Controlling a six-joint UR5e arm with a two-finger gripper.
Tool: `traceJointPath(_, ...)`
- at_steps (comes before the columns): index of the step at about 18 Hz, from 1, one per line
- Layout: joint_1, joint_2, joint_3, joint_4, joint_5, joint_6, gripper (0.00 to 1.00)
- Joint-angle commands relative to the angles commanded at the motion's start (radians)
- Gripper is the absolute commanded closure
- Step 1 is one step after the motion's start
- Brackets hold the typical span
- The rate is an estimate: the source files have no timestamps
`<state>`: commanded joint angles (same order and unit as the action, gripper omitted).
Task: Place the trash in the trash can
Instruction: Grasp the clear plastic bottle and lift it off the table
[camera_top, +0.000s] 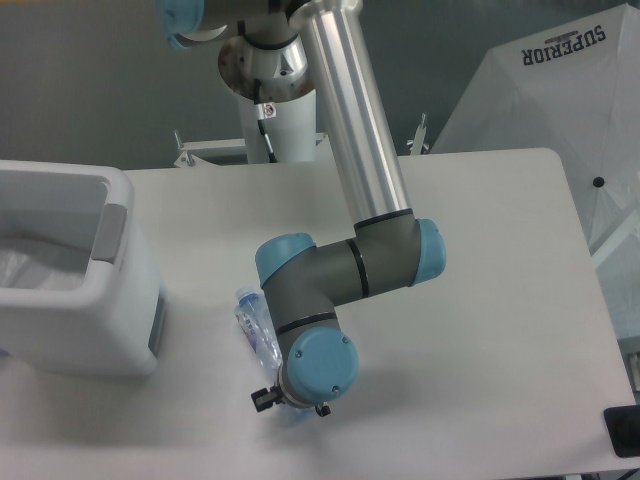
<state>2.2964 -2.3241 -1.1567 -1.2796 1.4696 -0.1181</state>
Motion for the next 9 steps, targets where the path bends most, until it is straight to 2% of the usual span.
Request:
traceJointPath(4,0.006,0.084,0.000,0.088,-0.011,0.005,0.52)
traceJointPath(9,0.020,0.189,0.009,0.200,-0.129,0.008,0.52)
